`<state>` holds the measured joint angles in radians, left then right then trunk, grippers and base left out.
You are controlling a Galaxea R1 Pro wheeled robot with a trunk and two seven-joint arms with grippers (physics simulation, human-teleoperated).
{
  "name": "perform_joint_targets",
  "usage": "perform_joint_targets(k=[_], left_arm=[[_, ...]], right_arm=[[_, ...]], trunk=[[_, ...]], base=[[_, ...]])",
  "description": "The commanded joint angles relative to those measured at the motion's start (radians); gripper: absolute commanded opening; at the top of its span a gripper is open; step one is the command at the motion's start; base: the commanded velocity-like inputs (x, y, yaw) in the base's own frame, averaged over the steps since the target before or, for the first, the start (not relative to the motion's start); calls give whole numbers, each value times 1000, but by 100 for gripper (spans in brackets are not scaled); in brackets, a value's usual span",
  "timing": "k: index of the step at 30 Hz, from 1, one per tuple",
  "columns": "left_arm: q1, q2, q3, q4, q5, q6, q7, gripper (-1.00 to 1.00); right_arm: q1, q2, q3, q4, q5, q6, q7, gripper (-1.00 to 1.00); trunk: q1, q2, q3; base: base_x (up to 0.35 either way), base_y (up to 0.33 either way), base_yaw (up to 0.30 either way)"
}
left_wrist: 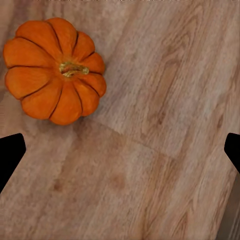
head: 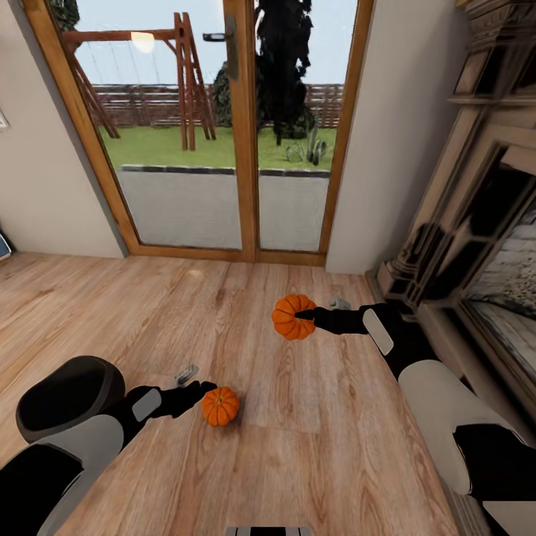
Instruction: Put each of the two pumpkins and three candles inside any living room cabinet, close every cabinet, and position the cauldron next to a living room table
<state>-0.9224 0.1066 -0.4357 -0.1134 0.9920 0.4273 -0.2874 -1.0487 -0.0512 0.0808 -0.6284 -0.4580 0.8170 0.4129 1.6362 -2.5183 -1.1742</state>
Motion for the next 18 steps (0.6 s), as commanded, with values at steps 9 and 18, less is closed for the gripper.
perform_joint_targets(k=[9,18], left_arm=[[-1,-1,-5,0,5,2,9,100],[-1,-1,-5,0,5,1,45,100]], right_arm=[[0,-1,3,0,2,2,4,-100],[1,-1,2,-1,1,2,4,-100]], trunk=[[0,0,-1],[0,0,-1]], base=[[195,-62,0],[33,-7,0]])
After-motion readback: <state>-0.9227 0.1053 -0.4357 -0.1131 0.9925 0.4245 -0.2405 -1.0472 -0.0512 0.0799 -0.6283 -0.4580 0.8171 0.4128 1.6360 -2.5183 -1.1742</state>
